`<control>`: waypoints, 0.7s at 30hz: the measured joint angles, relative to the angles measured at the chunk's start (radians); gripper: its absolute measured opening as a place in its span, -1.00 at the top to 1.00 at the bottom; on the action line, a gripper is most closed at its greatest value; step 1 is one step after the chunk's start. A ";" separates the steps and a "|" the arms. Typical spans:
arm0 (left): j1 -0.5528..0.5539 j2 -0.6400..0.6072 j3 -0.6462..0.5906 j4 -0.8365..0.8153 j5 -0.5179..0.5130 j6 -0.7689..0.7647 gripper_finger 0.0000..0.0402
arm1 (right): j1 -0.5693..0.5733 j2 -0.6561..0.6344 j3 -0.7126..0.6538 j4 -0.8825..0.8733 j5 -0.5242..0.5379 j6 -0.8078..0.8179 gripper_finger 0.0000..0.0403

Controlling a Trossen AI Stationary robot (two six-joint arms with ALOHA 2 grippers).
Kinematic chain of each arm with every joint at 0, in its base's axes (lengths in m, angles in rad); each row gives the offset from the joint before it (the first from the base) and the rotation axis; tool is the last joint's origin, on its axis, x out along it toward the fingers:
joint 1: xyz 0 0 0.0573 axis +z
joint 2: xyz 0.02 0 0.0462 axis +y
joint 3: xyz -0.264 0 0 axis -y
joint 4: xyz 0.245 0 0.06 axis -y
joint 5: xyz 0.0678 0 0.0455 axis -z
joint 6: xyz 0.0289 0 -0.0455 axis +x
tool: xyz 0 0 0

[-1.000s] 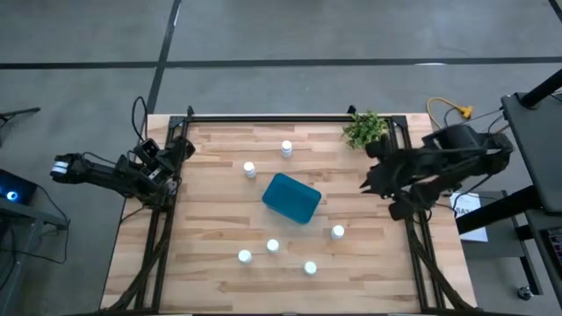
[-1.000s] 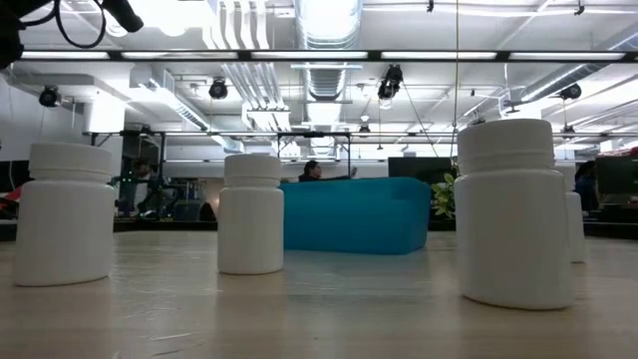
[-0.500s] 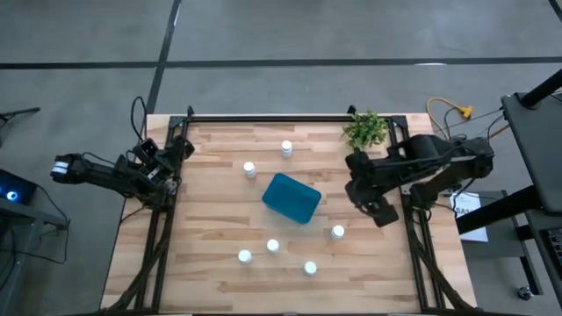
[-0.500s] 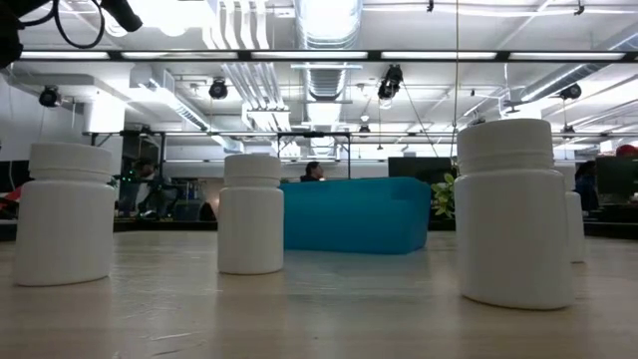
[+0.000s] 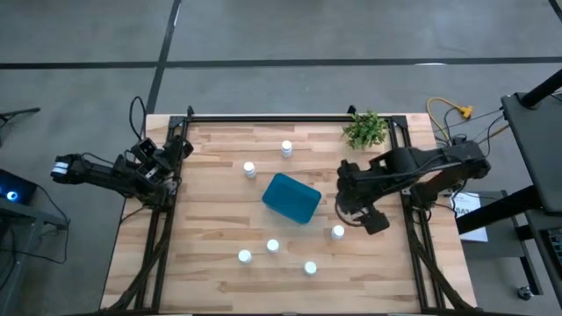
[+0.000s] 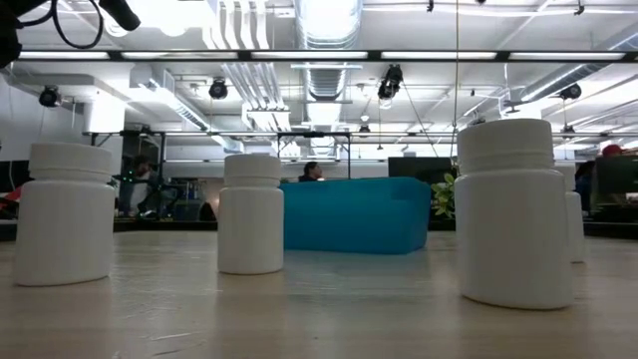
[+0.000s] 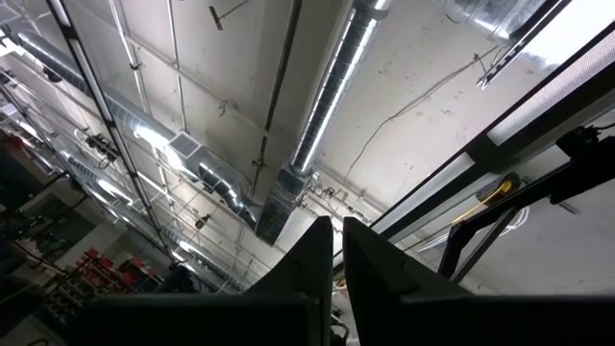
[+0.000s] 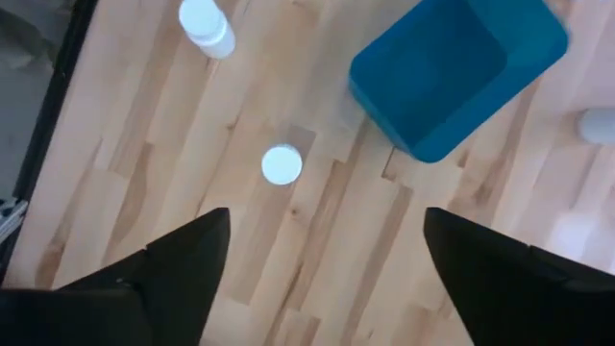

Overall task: Pick and place pill bottles into a basket
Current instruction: Put the white pill bottle into the blue bin

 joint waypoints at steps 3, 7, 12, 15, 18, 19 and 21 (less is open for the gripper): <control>0.000 0.000 0.000 0.000 0.000 0.000 0.95 | -0.001 0.014 -0.055 0.052 -0.004 -0.001 -0.76; 0.000 -0.003 0.000 0.000 0.000 0.001 0.95 | 0.000 0.018 -0.141 0.150 -0.021 -0.004 -0.76; 0.000 -0.001 0.000 0.000 0.000 0.001 0.95 | 0.000 0.016 -0.244 0.261 -0.045 0.032 -0.72; 0.000 -0.001 0.000 -0.001 0.000 0.001 0.95 | 0.006 0.012 -0.294 0.291 -0.049 0.060 -0.70; 0.000 0.000 0.000 0.000 0.000 0.000 0.95 | 0.021 0.012 -0.338 0.321 -0.055 0.066 -0.69; 0.000 0.000 0.000 0.000 0.000 0.001 0.95 | 0.025 0.013 -0.352 0.329 -0.066 0.065 -0.69; 0.000 -0.001 0.000 0.000 0.000 0.000 0.95 | 0.031 0.016 -0.380 0.355 -0.078 0.069 -0.70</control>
